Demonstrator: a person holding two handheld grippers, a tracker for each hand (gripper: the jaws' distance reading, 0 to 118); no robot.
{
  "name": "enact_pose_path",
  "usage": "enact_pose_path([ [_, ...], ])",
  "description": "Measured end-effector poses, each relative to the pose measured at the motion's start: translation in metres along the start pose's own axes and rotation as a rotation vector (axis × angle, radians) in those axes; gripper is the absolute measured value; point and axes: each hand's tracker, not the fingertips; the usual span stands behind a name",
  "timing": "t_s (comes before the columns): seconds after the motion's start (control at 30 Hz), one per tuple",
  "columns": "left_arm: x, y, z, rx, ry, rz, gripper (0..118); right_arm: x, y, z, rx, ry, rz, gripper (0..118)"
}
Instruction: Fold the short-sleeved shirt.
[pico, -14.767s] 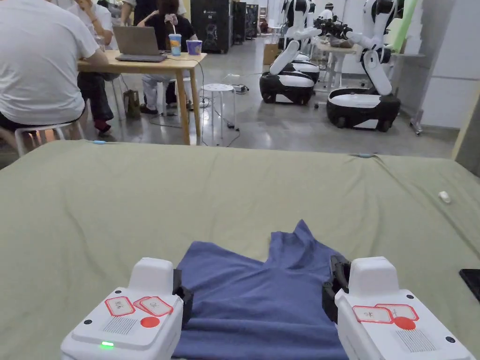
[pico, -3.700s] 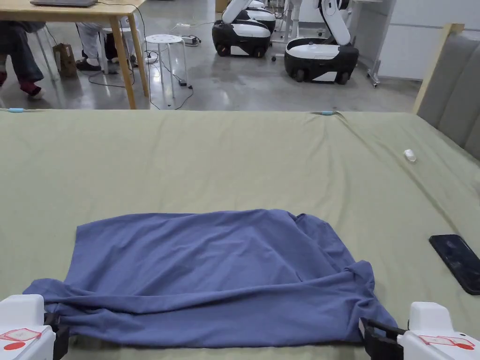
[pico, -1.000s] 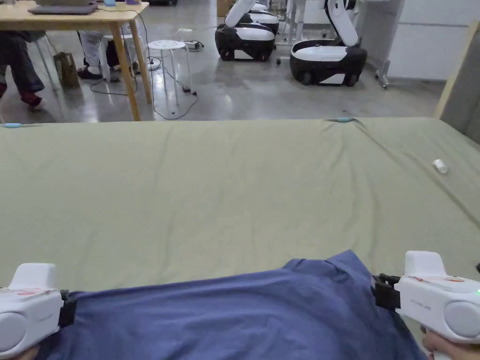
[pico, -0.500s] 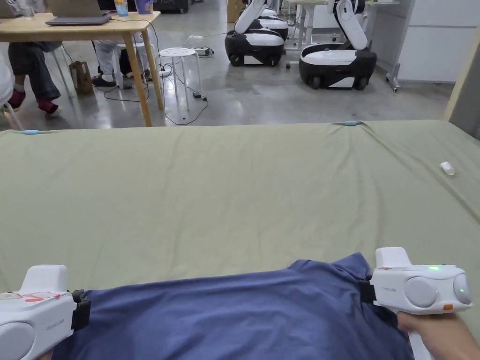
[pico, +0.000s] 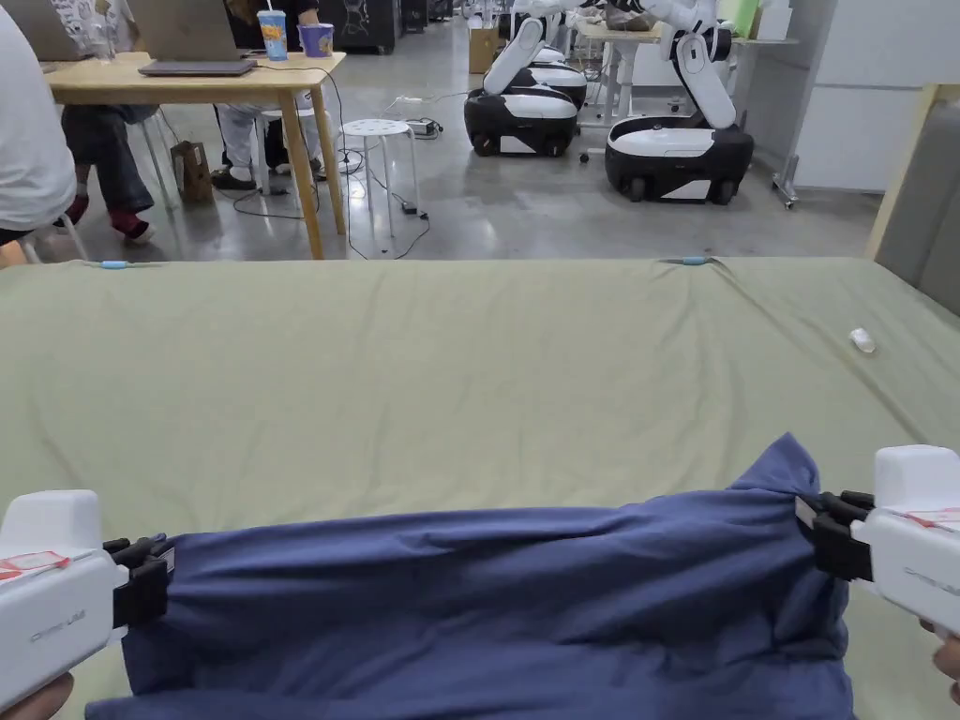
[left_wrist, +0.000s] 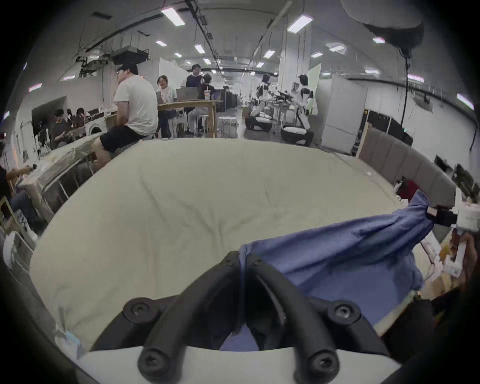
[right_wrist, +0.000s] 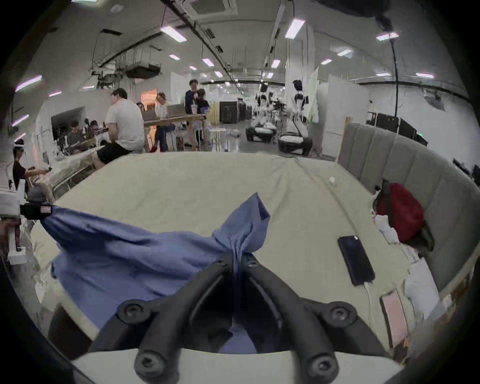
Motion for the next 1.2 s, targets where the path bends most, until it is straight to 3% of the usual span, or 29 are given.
enact_pose_path([
  [0.23,-0.018,-0.094,0.037,-0.131,0.02,0.067,1,-0.001,-0.1,0.036,-0.131,-0.024,-0.007,5],
  [0.3,-0.02,-0.119,0.035,-0.176,0.031,0.09,2,-0.007,-0.128,0.032,-0.173,-0.046,0.024,5],
  [0.37,-0.018,-0.134,0.034,-0.193,0.024,0.101,10,-0.011,-0.144,0.03,-0.193,-0.06,0.011,6],
  [0.4,-0.016,-0.136,0.035,-0.19,0.025,0.096,33,-0.009,-0.145,0.028,-0.192,-0.058,-0.01,11],
  [0.43,-0.012,-0.137,0.036,-0.182,0.037,0.08,63,-0.009,-0.144,0.03,-0.185,-0.057,-0.026,23],
  [0.47,-0.009,-0.136,0.038,-0.166,0.071,0.05,87,-0.01,-0.14,0.033,-0.168,-0.065,-0.026,46],
  [0.5,-0.005,-0.133,0.041,-0.148,0.102,0.021,93,-0.011,-0.133,0.037,-0.155,-0.072,-0.026,46],
  [0.53,-0.002,-0.129,0.044,-0.126,0.117,0.0,98,-0.011,-0.126,0.04,-0.147,-0.081,-0.032,54],
  [0.57,0.004,-0.123,0.048,-0.083,0.13,-0.024,104,-0.014,-0.118,0.045,-0.12,-0.084,-0.042,70],
  [0.6,0.014,-0.115,0.055,-0.028,0.151,-0.043,104,-0.018,-0.109,0.05,-0.083,-0.073,-0.045,86],
  [0.63,0.024,-0.108,0.057,0.008,0.157,-0.058,104,-0.024,-0.101,0.055,-0.046,-0.058,-0.045,87],
  [0.8,0.088,-0.081,0.06,0.202,0.122,-0.163,102,-0.079,-0.065,0.073,0.149,-0.017,0.016,87],
  [0.9,0.12,-0.075,0.057,0.276,0.089,-0.202,85,-0.115,-0.057,0.083,0.271,-0.003,0.043,85],
  [0.97,0.139,-0.072,0.057,0.308,0.064,-0.206,64,-0.134,-0.055,0.084,0.317,0.026,0.049,68],
  [1.0,0.144,-0.073,0.056,0.314,0.048,-0.21,41,-0.141,-0.055,0.084,0.326,0.024,0.053,43],
  [1.07,0.153,-0.074,0.054,0.318,0.024,-0.229,3,-0.157,-0.058,0.083,0.347,0.002,0.081,5],
  [1.1,0.156,-0.077,0.054,0.323,0.028,-0.23,0,-0.164,-0.06,0.082,0.351,-0.016,0.101,0],
  [1.2,0.151,-0.084,0.053,0.332,0.046,-0.228,0,-0.172,-0.067,0.076,0.332,-0.016,0.115,0],
])
